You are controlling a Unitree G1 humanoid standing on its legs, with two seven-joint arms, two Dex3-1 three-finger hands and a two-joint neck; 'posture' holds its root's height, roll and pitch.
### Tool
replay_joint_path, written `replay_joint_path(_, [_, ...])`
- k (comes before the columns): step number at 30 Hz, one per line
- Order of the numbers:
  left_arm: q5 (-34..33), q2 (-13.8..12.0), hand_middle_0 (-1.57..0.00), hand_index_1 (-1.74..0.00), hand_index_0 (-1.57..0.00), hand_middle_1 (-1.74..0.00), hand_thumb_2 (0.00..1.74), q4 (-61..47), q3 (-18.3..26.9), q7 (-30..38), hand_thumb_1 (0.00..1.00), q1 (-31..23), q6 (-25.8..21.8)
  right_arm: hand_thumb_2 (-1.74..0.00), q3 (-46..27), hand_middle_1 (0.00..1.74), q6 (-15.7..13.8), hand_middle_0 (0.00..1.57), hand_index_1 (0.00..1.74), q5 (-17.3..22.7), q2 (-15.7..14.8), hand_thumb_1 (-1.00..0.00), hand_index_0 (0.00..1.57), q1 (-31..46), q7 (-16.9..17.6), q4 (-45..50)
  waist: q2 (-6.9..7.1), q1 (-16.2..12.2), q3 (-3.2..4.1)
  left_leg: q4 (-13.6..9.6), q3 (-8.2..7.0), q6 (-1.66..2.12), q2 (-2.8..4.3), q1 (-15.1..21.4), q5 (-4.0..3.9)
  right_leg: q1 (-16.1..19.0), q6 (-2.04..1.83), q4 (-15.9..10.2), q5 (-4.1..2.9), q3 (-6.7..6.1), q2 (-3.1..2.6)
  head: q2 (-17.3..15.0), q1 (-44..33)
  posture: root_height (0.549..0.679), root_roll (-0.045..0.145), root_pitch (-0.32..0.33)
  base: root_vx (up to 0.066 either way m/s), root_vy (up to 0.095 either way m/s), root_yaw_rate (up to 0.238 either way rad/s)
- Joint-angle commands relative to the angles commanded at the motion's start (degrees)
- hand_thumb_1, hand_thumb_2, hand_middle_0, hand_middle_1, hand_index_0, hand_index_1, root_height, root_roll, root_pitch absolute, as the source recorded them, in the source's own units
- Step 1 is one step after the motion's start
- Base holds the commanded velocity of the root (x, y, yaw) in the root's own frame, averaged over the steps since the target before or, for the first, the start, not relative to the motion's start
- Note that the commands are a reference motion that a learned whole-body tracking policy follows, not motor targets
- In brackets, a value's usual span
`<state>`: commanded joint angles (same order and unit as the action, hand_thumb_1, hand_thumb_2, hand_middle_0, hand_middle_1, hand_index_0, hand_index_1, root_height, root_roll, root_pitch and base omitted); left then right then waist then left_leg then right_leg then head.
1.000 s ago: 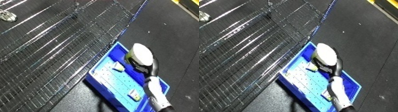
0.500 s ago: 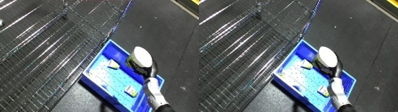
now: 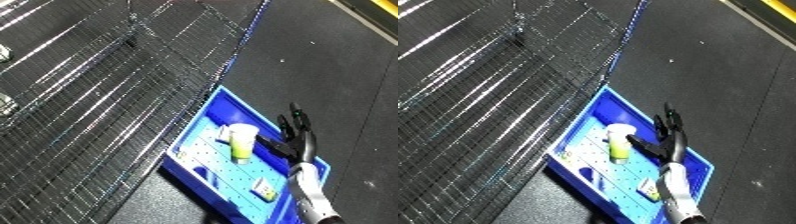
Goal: Pick up the object and place it into the box
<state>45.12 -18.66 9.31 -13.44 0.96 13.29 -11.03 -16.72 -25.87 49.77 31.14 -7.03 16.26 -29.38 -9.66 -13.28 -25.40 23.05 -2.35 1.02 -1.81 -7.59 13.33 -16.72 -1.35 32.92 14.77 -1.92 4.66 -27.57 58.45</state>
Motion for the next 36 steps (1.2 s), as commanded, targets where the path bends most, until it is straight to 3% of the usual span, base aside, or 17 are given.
replay_joint_path(5, [0.21,0.01,-1.57,-1.74,-1.57,-1.74,1.74,-0.09,-0.04,0.00,1.00,-0.15,-0.06,0.00,-0.06,0.00,0.69,0.00,0.00,0.02,-0.21,0.00,0.00,0.14,-0.71,0.39,-0.03,0.02,-0.16,-0.01,0.03,0.04,-0.01,-0.15,-0.20,-0.15,0.03,0.07,-0.04,-0.07,0.01,-0.48,-1.13,0.665,0.093,0.018,-0.012,0.003,0.004])
replay_joint_path(13, [0.49,0.11,-1.57,-1.74,-1.57,-1.74,1.74,-0.37,0.39,-0.12,1.00,-0.99,-0.33,0.00,1.24,0.00,1.29,0.00,0.00,-1.28,-0.87,0.00,0.00,0.83,-5.42,3.59,0.40,0.52,-0.38,-0.60,0.43,0.17,0.11,-0.19,-0.89,0.11,0.24,-0.01,0.04,0.10,-0.25,-2.05,-4.27,0.665,0.092,0.016,-0.010,-0.004,0.029])
replay_joint_path(14, [0.38,0.21,-1.57,-1.74,-1.57,-1.74,1.74,-0.55,0.50,-0.10,1.00,-1.12,-0.28,0.00,1.96,0.00,1.44,0.00,0.00,-2.46,-1.09,0.00,0.00,0.97,-6.24,4.95,0.58,0.68,-0.43,-0.75,0.61,0.20,0.14,-0.22,-1.07,0.18,0.28,0.00,0.12,0.18,-0.27,-2.54,-8.33,0.665,0.091,0.016,-0.013,-0.032,0.124])
replay_joint_path(25, [-1.34,1.13,-1.57,-1.74,-1.57,-1.74,1.74,-0.86,1.87,1.30,1.00,-1.11,-0.53,0.00,9.85,0.00,4.36,0.00,0.00,-15.13,-4.56,0.00,0.00,0.35,-9.60,20.18,3.41,3.52,-0.51,-2.42,3.12,0.30,0.79,-0.88,-2.99,0.76,0.41,-0.43,0.48,0.95,-0.77,-3.77,-24.29,0.664,0.086,0.016,-0.014,-0.050,0.117])
replay_joint_path(32, [-1.97,1.15,-1.57,-1.74,-1.57,-1.74,1.74,-0.80,2.67,1.49,1.00,-1.37,-0.27,0.00,12.77,0.00,7.07,0.00,0.00,-19.00,-5.51,0.00,0.00,-0.56,-11.67,25.39,4.88,5.19,-0.48,-1.88,4.00,0.55,1.18,-1.37,-3.13,1.45,0.53,-0.91,0.36,1.73,-0.61,-4.32,-28.85,0.665,0.083,0.010,0.000,-0.049,0.075])
replay_joint_path(33, [-2.21,1.20,-1.57,-1.74,-1.57,-1.74,1.74,-0.86,2.96,1.20,1.00,-1.37,0.05,0.00,13.50,0.00,7.51,0.00,0.00,-19.53,-5.79,0.00,0.00,-1.00,-12.37,25.99,5.29,5.78,-0.49,-1.44,4.36,0.55,1.32,-1.55,-3.05,1.78,0.63,-0.67,0.54,2.07,-0.55,-4.62,-33.06,0.665,0.082,0.005,0.039,-0.142,0.278])
replay_joint_path(36, [-3.22,0.95,-1.57,-1.74,-1.57,-1.74,1.74,-1.25,4.05,0.17,1.00,-1.51,1.57,0.00,16.60,0.00,9.22,0.00,0.00,-21.66,-7.33,0.00,0.00,-2.84,-14.86,28.11,7.12,8.19,-0.52,0.38,5.67,0.57,1.99,-2.24,-2.64,3.00,1.07,0.26,1.18,3.19,-0.59,-4.93,-35.52,0.663,0.075,-0.015,0.058,-0.191,0.333])
